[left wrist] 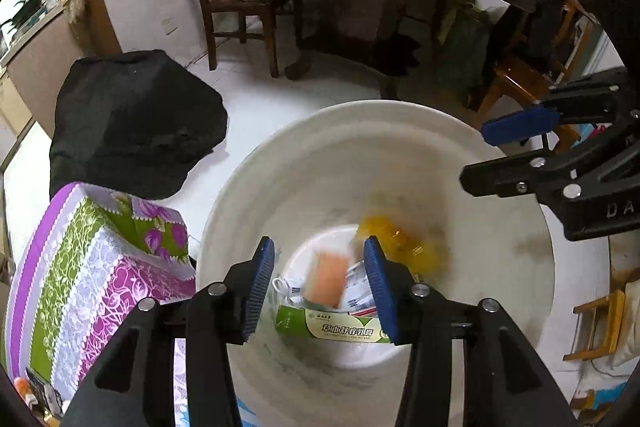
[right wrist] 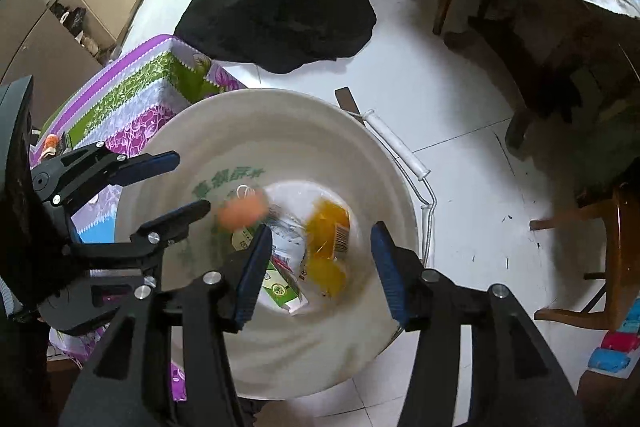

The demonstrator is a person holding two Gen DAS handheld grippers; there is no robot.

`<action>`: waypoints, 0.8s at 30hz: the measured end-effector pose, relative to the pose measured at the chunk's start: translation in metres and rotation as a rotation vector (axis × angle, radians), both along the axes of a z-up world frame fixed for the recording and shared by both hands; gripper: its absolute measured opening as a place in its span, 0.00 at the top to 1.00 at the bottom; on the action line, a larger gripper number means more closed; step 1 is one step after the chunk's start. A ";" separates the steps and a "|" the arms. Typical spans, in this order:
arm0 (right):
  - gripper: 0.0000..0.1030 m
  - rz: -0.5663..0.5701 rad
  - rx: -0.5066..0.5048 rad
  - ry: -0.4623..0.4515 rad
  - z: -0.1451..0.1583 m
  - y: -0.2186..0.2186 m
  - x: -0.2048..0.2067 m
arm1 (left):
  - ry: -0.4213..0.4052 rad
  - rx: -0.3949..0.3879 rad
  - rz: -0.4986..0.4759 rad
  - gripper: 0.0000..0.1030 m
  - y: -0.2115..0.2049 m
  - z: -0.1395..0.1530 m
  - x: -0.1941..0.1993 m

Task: Collect trash
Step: 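Open both tools to drop the cheese and chip bag into the bucket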

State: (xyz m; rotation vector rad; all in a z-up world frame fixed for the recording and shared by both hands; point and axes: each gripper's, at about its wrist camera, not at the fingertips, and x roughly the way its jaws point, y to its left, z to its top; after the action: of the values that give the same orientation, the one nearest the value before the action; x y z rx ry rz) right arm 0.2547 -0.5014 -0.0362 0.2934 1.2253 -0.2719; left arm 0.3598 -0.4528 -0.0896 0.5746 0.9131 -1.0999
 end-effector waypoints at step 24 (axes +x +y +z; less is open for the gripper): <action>0.49 0.037 -0.075 -0.068 -0.001 0.020 -0.015 | -0.078 -0.082 0.084 0.43 0.036 0.006 -0.039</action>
State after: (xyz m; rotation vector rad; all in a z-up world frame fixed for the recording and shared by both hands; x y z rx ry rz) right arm 0.2397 -0.4809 -0.0374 0.2135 1.1492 -0.2733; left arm 0.3205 -0.4163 -0.0838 0.5037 0.8137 -1.0281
